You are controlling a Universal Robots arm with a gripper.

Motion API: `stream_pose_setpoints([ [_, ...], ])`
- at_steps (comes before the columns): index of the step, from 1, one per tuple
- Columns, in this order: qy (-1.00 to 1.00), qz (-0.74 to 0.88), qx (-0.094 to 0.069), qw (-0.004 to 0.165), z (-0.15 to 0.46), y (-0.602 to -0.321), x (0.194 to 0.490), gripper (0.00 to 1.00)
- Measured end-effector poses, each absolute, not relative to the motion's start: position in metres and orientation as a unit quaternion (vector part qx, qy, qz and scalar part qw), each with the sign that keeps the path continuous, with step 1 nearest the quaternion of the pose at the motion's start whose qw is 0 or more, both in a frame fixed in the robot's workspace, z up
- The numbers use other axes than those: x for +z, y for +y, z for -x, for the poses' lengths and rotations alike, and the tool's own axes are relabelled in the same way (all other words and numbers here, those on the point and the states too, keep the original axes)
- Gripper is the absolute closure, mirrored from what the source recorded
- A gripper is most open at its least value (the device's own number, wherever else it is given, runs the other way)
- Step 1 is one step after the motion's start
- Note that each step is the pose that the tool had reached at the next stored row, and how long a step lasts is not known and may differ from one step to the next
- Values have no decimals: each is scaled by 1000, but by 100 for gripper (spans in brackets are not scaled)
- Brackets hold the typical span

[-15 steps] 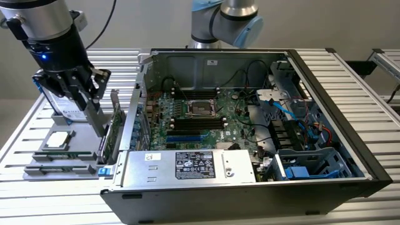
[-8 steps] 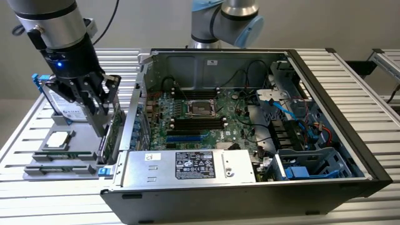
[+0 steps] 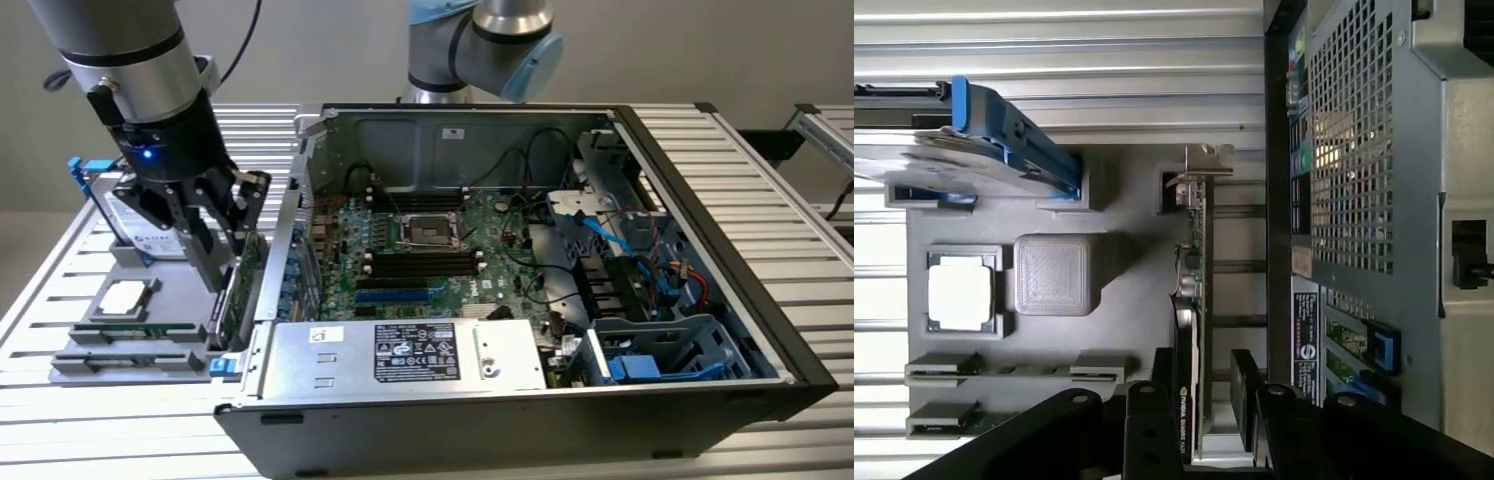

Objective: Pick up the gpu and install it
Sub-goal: 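Pick up the gpu and move the gpu toward the slot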

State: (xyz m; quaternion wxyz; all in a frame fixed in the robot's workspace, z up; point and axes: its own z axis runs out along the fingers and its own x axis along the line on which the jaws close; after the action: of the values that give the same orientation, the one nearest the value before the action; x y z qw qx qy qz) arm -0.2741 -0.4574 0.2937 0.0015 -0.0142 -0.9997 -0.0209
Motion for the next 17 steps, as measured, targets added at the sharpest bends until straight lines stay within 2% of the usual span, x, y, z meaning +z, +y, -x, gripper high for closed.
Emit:
stream_pose_setpoints([
  [1, -1000, 14, -21, 2, 274, -457, 292, 62],
  [2, -1000, 13, -21, 2, 274, -457, 290, 56],
  [11, -1000, 12, -20, 2, 274, -458, 274, 54],
  [12, -1000, 12, -20, 1, 274, -458, 272, 48],
  [17, -1000, 12, -16, 1, 277, -458, 264, 48],
])
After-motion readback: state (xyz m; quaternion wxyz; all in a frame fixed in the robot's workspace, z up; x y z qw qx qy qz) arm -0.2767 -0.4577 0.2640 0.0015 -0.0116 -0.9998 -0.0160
